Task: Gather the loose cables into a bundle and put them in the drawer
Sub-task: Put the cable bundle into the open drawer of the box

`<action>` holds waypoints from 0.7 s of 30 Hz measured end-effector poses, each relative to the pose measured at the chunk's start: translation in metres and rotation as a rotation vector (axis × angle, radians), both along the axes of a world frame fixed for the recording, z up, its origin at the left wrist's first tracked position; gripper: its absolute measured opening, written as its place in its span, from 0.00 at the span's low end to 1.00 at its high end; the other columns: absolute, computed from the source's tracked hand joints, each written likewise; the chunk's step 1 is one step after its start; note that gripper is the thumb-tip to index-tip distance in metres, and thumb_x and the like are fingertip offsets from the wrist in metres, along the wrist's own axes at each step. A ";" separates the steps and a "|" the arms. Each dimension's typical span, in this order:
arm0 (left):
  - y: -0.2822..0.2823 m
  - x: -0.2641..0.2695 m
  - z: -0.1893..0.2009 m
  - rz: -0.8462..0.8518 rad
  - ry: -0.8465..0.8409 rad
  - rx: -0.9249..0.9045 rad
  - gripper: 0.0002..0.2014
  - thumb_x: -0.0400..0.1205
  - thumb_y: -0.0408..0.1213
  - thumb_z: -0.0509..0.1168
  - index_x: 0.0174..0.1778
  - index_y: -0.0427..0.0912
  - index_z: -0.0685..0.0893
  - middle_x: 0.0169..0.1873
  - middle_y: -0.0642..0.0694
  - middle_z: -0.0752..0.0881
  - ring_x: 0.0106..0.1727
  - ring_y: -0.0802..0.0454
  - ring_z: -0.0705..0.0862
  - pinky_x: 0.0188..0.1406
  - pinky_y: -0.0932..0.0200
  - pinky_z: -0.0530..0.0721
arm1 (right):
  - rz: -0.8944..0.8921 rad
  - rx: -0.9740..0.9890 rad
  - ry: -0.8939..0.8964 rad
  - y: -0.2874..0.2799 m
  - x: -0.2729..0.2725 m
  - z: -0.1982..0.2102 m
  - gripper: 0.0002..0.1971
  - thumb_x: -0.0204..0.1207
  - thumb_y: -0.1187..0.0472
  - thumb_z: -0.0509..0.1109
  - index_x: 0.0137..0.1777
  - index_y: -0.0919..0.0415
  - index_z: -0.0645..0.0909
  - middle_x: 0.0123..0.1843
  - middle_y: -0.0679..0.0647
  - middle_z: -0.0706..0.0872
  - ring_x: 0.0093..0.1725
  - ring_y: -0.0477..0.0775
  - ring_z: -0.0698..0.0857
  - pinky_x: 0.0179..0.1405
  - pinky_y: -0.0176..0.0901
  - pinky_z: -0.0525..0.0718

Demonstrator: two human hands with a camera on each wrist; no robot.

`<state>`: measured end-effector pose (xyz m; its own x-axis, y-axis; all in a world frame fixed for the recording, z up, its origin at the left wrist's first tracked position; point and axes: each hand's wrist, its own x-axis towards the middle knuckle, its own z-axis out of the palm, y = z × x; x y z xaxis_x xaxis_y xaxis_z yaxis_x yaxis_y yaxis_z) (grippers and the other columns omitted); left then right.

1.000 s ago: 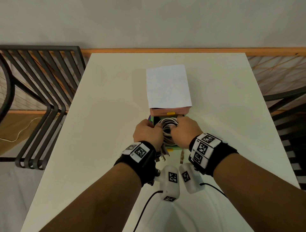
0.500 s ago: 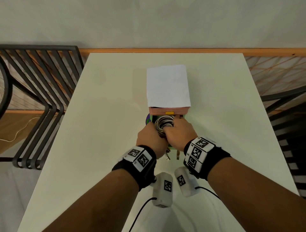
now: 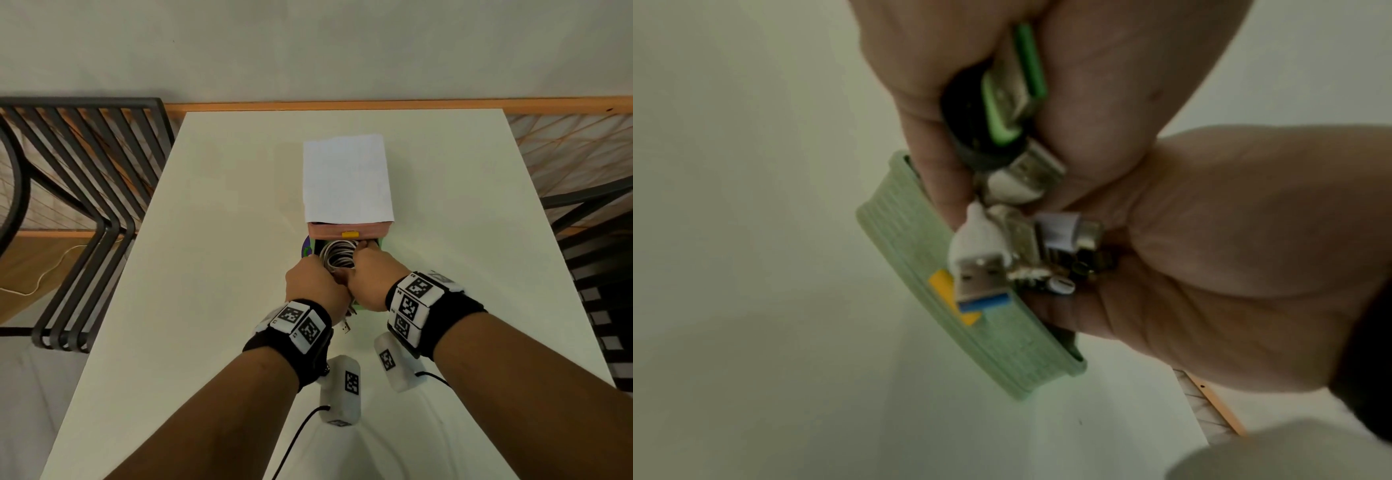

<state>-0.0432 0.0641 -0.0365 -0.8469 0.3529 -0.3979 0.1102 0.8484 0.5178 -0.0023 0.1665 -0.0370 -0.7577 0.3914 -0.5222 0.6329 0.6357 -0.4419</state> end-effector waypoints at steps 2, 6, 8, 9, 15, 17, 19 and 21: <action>-0.002 0.001 0.000 -0.071 -0.030 -0.022 0.11 0.76 0.39 0.66 0.51 0.39 0.78 0.42 0.45 0.82 0.30 0.56 0.74 0.21 0.65 0.66 | -0.088 0.034 0.086 -0.001 0.001 0.000 0.23 0.76 0.47 0.72 0.63 0.63 0.79 0.62 0.62 0.83 0.50 0.61 0.84 0.43 0.44 0.78; -0.001 -0.004 0.001 -0.110 0.012 -0.081 0.09 0.79 0.41 0.65 0.49 0.40 0.77 0.46 0.42 0.84 0.29 0.56 0.71 0.21 0.64 0.64 | -0.192 0.135 0.193 -0.005 0.009 -0.002 0.15 0.75 0.47 0.74 0.53 0.58 0.87 0.50 0.55 0.88 0.46 0.57 0.85 0.37 0.38 0.72; 0.000 -0.002 0.002 -0.063 0.024 -0.072 0.11 0.79 0.42 0.66 0.51 0.40 0.76 0.48 0.41 0.84 0.31 0.52 0.73 0.24 0.63 0.69 | -0.195 0.119 0.192 -0.008 0.010 -0.002 0.15 0.76 0.48 0.73 0.53 0.59 0.87 0.53 0.56 0.88 0.48 0.56 0.85 0.39 0.37 0.71; 0.001 -0.001 0.003 -0.015 0.006 -0.036 0.13 0.79 0.41 0.67 0.54 0.39 0.75 0.47 0.42 0.83 0.34 0.49 0.76 0.28 0.60 0.73 | -0.186 0.114 0.187 -0.009 0.010 -0.002 0.15 0.76 0.48 0.72 0.54 0.60 0.87 0.55 0.57 0.87 0.49 0.57 0.84 0.40 0.37 0.72; 0.002 -0.002 0.006 0.060 0.010 0.036 0.09 0.78 0.41 0.69 0.46 0.43 0.75 0.37 0.48 0.77 0.32 0.50 0.75 0.30 0.58 0.74 | -0.007 0.035 0.070 -0.009 0.012 0.003 0.22 0.74 0.64 0.69 0.68 0.64 0.74 0.80 0.63 0.60 0.57 0.65 0.83 0.54 0.45 0.79; 0.002 -0.003 0.005 0.037 0.029 0.033 0.07 0.77 0.40 0.68 0.41 0.44 0.77 0.35 0.47 0.79 0.32 0.50 0.75 0.25 0.60 0.71 | 0.013 0.063 0.046 -0.007 0.013 0.003 0.24 0.71 0.64 0.73 0.68 0.63 0.74 0.78 0.63 0.63 0.57 0.64 0.84 0.52 0.44 0.80; 0.003 -0.004 0.004 0.033 0.029 0.013 0.05 0.75 0.38 0.68 0.38 0.43 0.78 0.34 0.47 0.80 0.32 0.48 0.77 0.23 0.61 0.70 | -0.019 0.144 0.051 -0.007 0.011 0.001 0.22 0.71 0.62 0.74 0.65 0.62 0.77 0.73 0.61 0.71 0.57 0.63 0.83 0.47 0.42 0.77; 0.004 -0.006 0.002 0.019 0.027 -0.020 0.09 0.75 0.35 0.67 0.31 0.42 0.76 0.29 0.47 0.78 0.28 0.51 0.75 0.21 0.62 0.69 | -0.040 0.203 0.072 -0.009 0.009 -0.002 0.19 0.73 0.61 0.73 0.64 0.61 0.79 0.70 0.61 0.75 0.57 0.63 0.83 0.48 0.44 0.79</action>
